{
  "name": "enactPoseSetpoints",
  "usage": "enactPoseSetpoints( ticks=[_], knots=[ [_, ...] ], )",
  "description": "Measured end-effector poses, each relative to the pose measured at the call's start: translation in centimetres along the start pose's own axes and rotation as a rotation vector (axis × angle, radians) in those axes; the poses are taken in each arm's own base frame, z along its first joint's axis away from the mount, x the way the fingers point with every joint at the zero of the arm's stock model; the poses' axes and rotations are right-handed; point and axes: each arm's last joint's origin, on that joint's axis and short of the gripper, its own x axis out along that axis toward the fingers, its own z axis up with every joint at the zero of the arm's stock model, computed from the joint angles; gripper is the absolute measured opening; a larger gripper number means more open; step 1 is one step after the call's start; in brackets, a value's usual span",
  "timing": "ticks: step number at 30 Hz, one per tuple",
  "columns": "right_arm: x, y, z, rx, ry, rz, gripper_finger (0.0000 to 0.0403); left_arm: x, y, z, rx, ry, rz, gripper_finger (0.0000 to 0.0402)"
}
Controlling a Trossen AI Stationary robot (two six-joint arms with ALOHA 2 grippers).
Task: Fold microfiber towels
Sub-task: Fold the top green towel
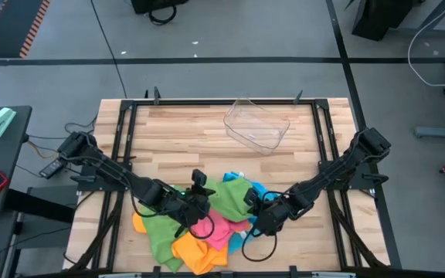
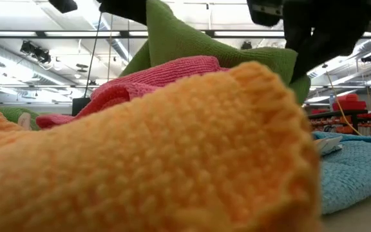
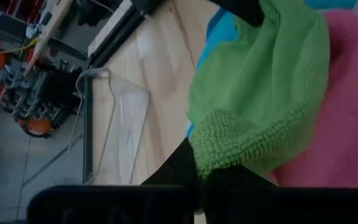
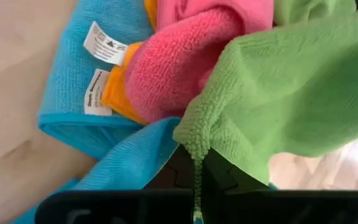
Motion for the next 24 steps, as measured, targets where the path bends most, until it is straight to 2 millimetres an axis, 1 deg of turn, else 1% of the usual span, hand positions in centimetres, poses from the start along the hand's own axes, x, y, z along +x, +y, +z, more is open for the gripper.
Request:
enactPoseSetpoints(
  ticks=[3,5,9,13,17,20,22,24],
  knots=[
    [0.3,0.2,-0.2,0.081,-0.011,-0.006,0.0008,0.3,0.1,0.1,0.000,-0.014,-0.007,0.0013],
    [0.5,0.3,-0.4,0.121,-0.012,-0.005,0.0019,0.7,0.1,0.2,0.006,-0.022,-0.010,0.0017],
    [0.7,0.5,-0.5,0.182,-0.040,0.012,0.0073,1.5,-0.4,0.6,0.070,-0.042,-0.002,0.0025],
    [0.8,0.8,-0.5,0.252,-0.077,0.075,0.0133,2.4,-1.1,0.9,0.155,-0.065,0.011,0.0018],
    [0.5,1.3,-0.2,0.303,-0.077,0.105,0.0175,3.0,-1.3,1.2,0.202,-0.088,0.029,0.0015],
    [-0.2,1.6,0.1,0.300,-0.085,0.111,0.0191,3.4,-1.0,1.5,0.193,-0.108,0.053,0.0023],
    [-0.7,1.7,0.1,0.295,-0.085,0.099,0.0194,3.6,-0.9,1.5,0.206,-0.111,0.061,0.0028],
    [-1.0,1.8,-0.2,0.300,-0.048,0.091,0.0195,3.9,-0.7,1.8,0.206,-0.144,0.058,0.0029]
  ],
)
